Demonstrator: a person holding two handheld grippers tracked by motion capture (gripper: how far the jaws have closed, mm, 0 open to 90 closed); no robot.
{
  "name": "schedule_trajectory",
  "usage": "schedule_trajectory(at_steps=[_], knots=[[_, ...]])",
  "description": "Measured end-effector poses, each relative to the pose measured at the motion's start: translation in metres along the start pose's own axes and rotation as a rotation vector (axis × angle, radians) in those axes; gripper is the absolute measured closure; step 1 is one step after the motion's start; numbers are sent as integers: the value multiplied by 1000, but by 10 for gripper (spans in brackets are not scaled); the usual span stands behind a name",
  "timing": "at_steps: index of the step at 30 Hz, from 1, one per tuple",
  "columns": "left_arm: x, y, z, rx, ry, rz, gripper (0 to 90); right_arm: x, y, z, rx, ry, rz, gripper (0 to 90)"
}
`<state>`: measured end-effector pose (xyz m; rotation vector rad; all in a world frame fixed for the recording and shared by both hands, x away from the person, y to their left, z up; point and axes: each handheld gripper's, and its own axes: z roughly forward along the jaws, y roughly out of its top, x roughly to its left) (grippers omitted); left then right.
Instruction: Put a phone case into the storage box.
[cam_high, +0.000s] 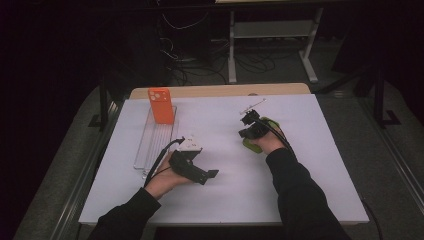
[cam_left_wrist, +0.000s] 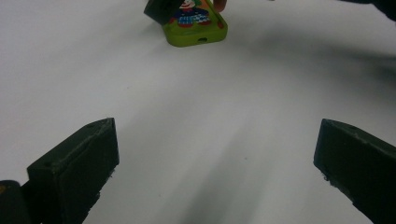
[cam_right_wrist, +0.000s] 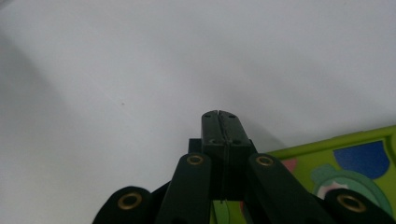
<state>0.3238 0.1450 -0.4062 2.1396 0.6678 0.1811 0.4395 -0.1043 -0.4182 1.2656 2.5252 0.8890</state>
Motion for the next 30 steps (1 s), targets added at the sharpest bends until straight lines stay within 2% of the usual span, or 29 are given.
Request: schedule_trajectory(at_steps=[6,13,21,30], knots=[[0,0,0,-7,-2,-8,0,-2,1,13,36,-1,10,883],[0,0,1,-7,-3,-5,0,-3,-5,12,71,-15,-1,884],[0,-1,1,-16,-5,-12,0,-14,-29,-5,77,-33,22,885],[-1,-1,2,-14,-5,-10,0,-36,-53,-24,68,-76,53,885]])
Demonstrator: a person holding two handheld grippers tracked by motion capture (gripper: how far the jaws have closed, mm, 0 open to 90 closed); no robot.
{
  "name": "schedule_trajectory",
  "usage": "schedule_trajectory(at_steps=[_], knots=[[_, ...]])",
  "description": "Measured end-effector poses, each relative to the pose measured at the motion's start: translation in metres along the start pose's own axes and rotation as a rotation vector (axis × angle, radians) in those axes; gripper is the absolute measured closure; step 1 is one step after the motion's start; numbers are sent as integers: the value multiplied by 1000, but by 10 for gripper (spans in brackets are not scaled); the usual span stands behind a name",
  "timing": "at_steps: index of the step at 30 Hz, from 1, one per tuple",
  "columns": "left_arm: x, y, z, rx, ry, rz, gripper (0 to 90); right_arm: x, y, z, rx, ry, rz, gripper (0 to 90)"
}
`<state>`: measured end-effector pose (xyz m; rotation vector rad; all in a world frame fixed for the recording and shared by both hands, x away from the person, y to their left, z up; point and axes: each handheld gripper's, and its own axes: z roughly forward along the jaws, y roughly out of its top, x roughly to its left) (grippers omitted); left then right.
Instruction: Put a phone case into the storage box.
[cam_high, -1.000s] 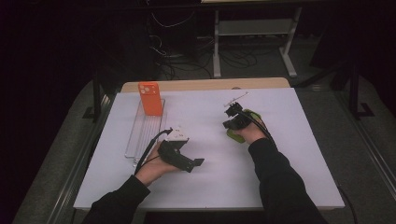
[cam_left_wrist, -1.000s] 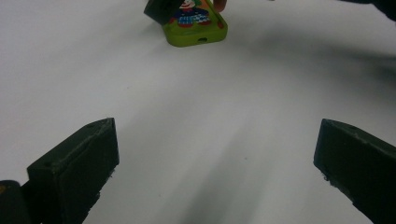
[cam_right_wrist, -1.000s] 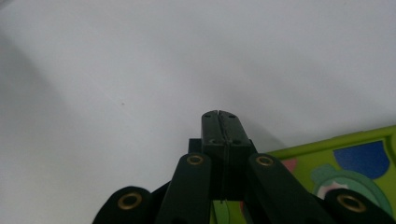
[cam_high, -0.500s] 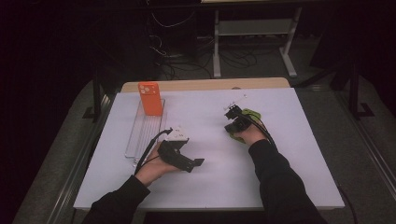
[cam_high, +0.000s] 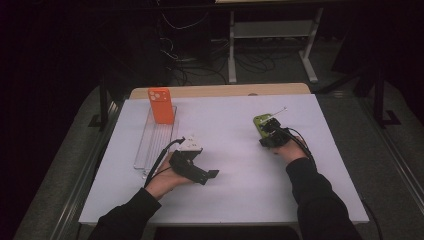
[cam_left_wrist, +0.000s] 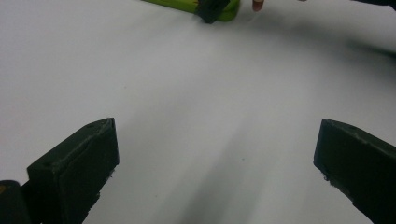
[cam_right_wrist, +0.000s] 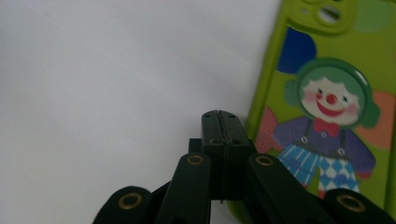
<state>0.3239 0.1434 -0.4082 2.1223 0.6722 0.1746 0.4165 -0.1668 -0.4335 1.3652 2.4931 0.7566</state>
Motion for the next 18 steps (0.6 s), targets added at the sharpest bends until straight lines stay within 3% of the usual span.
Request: schedule_trajectory(at_steps=[3,8,10,12,18], knots=[[0,0,0,-1,-1,0,0,-6,-5,-3,-6,-3,16,884],[0,0,-1,0,-13,-1,0,-5,-8,-14,-60,47,19,874],[1,1,-1,6,-13,11,0,-2,-9,-19,-86,69,8,813],[0,0,-1,8,-16,-3,0,2,-11,-25,-104,93,11,757],[-1,0,0,19,-27,4,0,14,-21,-40,-159,120,-6,528]])
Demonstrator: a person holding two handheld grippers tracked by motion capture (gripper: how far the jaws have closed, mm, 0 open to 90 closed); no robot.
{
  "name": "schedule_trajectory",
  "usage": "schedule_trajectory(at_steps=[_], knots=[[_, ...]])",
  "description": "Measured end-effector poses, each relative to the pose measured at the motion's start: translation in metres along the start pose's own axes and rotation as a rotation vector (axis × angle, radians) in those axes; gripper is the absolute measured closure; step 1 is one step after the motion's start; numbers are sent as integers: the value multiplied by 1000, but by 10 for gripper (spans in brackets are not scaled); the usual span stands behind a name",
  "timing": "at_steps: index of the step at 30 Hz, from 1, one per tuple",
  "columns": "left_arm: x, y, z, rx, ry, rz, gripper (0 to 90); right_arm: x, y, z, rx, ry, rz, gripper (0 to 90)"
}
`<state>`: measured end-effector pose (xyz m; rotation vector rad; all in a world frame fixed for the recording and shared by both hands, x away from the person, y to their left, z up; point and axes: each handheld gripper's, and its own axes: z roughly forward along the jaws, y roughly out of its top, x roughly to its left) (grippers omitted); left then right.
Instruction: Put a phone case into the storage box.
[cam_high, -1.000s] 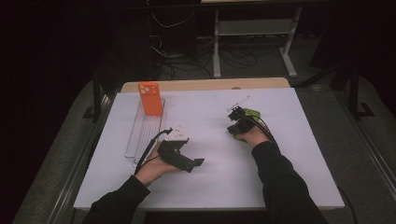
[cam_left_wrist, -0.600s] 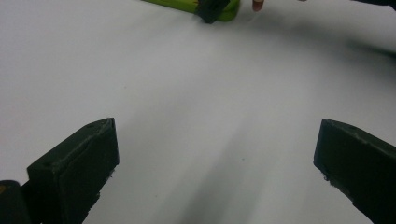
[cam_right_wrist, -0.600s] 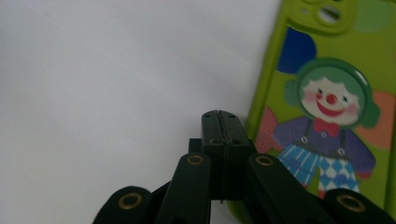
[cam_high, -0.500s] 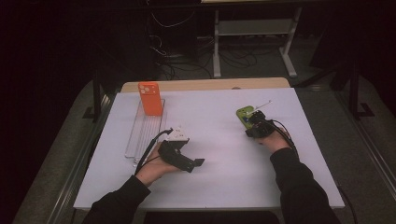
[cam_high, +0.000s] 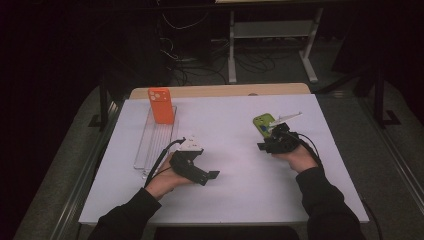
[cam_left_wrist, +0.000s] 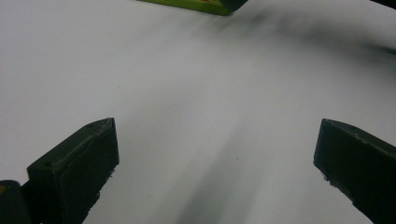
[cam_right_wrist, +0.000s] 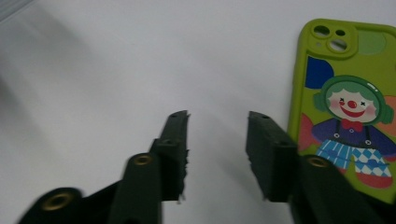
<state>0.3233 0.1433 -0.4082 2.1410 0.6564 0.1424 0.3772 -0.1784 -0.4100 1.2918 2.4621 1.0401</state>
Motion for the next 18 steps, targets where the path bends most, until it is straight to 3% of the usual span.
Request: schedule_trajectory(at_steps=[10,15,18], knots=[[-1,0,0,-9,-5,-5,0,14,-22,-28,-104,15,-38,152],[0,-1,0,-9,0,8,0,26,-40,-33,-128,17,-83,10],[-2,-1,1,-20,-2,-10,0,33,-50,-34,-119,28,-97,0]])
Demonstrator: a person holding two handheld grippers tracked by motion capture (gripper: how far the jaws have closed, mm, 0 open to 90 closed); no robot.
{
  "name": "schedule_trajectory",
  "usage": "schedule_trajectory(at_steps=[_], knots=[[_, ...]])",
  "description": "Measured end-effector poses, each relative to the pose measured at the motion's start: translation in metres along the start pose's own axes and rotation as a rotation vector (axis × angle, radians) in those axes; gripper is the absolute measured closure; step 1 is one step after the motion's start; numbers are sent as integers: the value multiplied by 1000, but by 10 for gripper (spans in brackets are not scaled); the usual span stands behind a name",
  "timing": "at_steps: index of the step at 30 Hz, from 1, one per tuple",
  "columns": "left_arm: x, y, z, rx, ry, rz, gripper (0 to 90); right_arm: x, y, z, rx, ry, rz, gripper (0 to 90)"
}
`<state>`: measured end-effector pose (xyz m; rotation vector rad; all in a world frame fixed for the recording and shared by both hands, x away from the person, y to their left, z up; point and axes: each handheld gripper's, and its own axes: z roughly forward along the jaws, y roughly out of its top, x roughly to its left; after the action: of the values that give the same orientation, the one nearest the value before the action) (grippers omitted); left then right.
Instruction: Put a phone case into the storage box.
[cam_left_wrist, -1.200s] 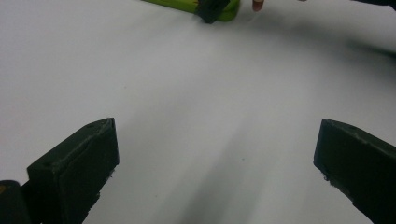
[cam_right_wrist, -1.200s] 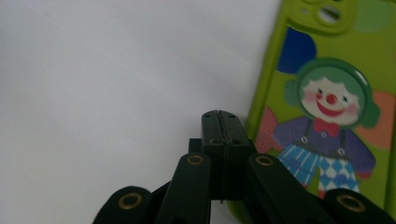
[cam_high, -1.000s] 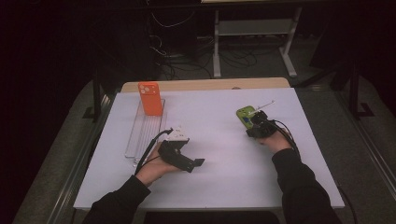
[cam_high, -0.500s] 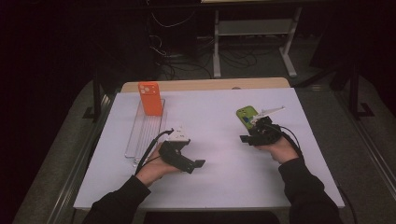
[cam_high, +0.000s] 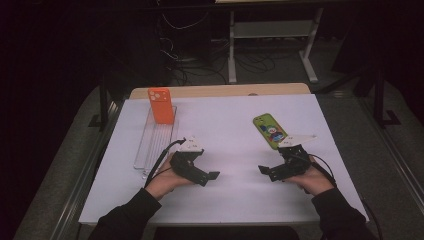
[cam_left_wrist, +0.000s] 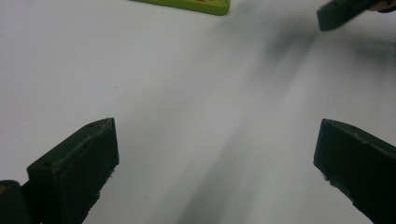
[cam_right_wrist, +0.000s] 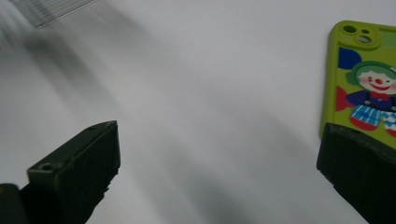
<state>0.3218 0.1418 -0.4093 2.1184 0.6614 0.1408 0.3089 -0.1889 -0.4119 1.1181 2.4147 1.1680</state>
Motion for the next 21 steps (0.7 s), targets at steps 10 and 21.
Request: schedule_trajectory(at_steps=[10,21], knots=[[1,1,-1,17,0,30,0,5,-4,-4,17,-2,5,0],[1,1,0,16,-4,24,0,-14,25,-6,29,-44,38,0]])
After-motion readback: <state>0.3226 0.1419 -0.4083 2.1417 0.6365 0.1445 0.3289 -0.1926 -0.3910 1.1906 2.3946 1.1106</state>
